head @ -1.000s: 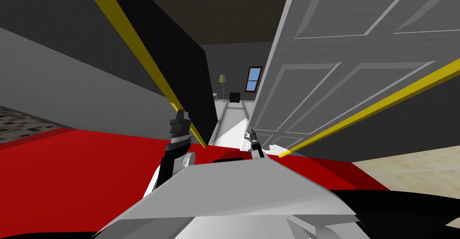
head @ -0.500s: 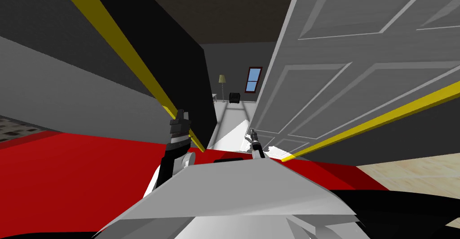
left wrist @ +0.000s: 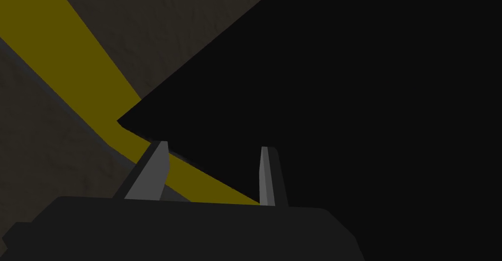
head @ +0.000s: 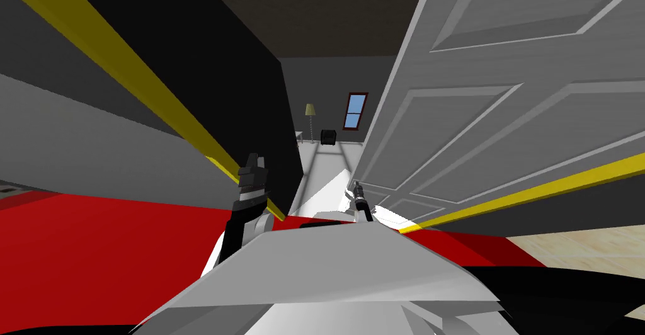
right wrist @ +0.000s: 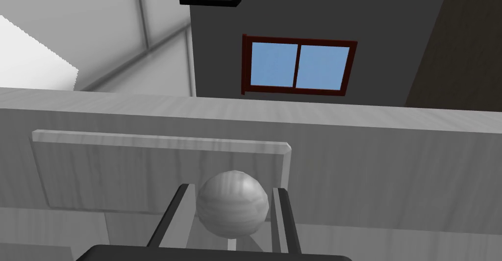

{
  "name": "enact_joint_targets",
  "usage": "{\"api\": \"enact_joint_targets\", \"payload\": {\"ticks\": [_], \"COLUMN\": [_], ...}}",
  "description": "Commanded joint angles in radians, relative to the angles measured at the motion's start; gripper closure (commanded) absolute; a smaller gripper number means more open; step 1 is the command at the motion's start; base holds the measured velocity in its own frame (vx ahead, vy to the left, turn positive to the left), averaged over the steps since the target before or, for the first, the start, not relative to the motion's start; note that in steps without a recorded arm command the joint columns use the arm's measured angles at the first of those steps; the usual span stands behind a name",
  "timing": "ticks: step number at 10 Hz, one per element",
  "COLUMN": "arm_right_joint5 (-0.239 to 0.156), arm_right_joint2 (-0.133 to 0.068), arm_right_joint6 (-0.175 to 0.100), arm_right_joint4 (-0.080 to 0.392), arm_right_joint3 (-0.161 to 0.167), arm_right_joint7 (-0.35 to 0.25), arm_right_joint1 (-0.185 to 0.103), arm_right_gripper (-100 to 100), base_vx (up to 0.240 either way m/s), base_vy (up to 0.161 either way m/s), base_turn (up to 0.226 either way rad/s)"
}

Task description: Push the door open

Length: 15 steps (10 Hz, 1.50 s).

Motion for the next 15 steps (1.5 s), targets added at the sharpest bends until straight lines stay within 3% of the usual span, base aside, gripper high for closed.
{"api": "enact_joint_targets", "payload": {"ticks": [1, 15], "arm_right_joint5": [-0.013, -0.073], "arm_right_joint2": [-0.012, -0.028], "arm_right_joint6": [-0.004, -0.012], "arm_right_joint4": [0.010, 0.036], "arm_right_joint3": [-0.026, -0.139], "arm_right_joint7": [0.006, 0.043], "arm_right_joint1": [-0.002, -0.001], "arm_right_gripper": [100, 100], "base_vx": [0.179, 0.167], "base_vy": [0.019, 0.024], "base_turn": [-0.023, -0.046]}}
